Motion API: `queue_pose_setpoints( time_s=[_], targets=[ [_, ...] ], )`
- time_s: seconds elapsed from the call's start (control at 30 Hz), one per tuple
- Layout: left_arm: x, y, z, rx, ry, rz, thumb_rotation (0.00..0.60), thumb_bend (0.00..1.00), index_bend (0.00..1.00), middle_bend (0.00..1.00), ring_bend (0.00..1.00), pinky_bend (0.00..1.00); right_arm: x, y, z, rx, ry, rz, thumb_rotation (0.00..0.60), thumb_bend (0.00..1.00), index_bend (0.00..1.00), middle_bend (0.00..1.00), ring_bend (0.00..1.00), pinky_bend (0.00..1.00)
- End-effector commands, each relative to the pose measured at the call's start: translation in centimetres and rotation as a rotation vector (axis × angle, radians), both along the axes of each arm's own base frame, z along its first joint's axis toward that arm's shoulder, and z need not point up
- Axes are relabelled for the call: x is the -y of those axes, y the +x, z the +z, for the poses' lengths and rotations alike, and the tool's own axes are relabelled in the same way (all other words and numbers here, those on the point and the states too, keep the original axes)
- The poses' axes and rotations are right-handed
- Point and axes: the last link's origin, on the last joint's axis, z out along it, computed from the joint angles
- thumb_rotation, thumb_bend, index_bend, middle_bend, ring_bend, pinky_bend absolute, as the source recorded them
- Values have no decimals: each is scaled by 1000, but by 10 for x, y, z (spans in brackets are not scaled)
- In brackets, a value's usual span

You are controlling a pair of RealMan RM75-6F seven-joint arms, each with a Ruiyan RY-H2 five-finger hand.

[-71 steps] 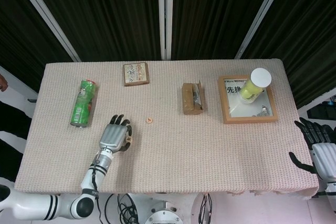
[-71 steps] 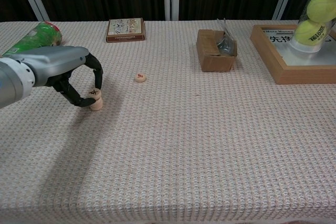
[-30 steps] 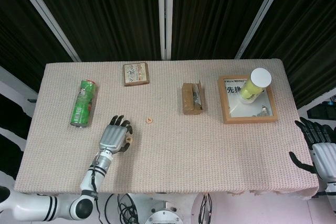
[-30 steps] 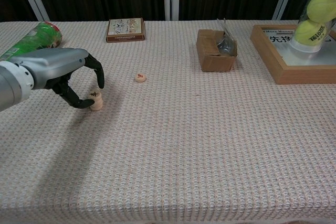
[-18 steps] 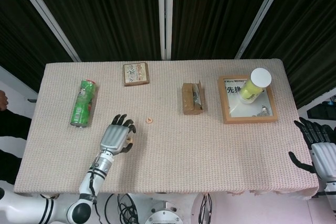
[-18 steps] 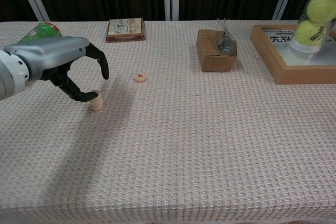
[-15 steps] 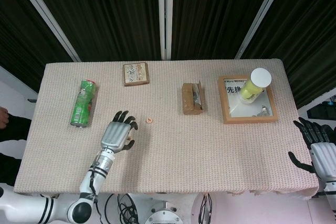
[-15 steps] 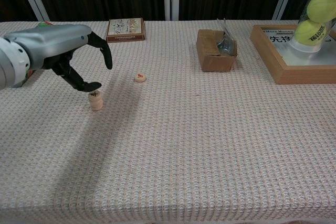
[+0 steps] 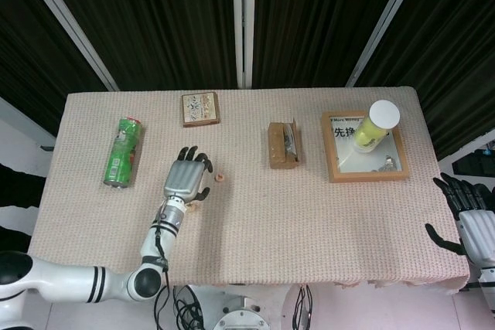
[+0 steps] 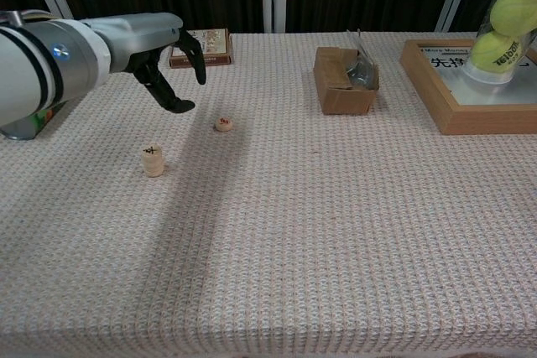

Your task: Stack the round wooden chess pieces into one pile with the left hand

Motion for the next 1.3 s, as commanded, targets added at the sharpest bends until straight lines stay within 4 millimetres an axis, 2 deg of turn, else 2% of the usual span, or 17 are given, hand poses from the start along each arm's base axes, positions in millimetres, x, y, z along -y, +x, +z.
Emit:
queue_pose_setpoints(
  time_s=[0.03,0.3,0.47,0.77,1.3],
  targets=[
    [-8,4,-9,-10,-1,8,600,297,364,183,0,0,0,0,0,1,1,1,600,280,0,0,0,0],
    [-22,-10,-28,-26,-3,79,600,287,357,185,0,0,0,0,0,2,1,0,600,280,0,0,0,0],
    [-31,-9,-39,-59,16,95,600,286,356,185,0,0,0,-1,-2,-7,16,-7,600,280,0,0,0,0],
    [-38,-19,-47,-77,8,132,600,288,356,185,0,0,1,-1,0,-2,11,-11,600,280,0,0,0,0],
    [-38,-8,-68,-28,-6,76,600,287,361,184,0,0,0,-2,3,9,3,-11,600,280,0,0,0,0]
  ],
)
